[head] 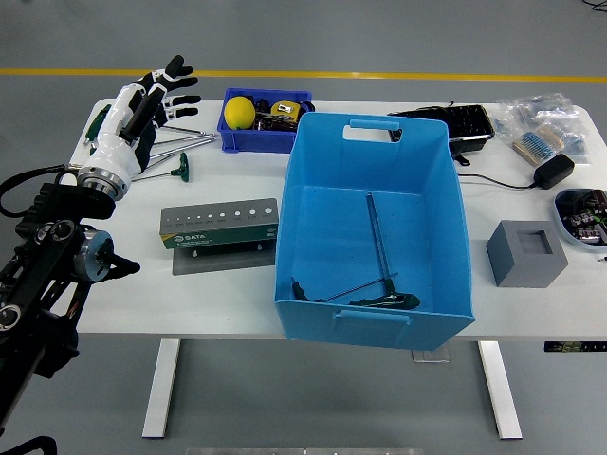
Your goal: Lift tool from toolbox,place it in box,lift tool from toolbox,place it in box
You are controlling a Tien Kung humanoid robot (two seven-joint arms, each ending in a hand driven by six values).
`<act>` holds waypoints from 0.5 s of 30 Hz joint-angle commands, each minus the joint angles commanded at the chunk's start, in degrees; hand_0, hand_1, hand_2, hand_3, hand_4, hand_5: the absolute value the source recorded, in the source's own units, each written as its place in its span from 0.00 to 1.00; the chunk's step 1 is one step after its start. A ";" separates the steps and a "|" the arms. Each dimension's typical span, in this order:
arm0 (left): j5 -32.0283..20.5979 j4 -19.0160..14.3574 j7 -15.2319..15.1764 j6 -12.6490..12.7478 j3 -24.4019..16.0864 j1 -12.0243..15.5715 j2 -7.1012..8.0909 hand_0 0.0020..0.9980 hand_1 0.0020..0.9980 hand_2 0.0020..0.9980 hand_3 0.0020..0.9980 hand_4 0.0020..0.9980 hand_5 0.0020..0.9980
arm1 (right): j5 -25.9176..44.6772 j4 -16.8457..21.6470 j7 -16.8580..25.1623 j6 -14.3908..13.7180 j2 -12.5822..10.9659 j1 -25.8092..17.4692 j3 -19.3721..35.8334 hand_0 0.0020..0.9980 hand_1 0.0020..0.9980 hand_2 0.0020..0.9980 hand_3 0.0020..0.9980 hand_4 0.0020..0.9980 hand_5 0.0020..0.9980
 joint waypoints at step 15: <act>9.56 2.26 -2.88 -0.89 -8.66 8.45 -2.53 0.57 0.60 0.69 0.66 1.00 0.78 | 0.49 0.05 0.45 0.01 0.09 -0.33 -0.24 0.67 0.64 0.72 0.59 0.85 0.75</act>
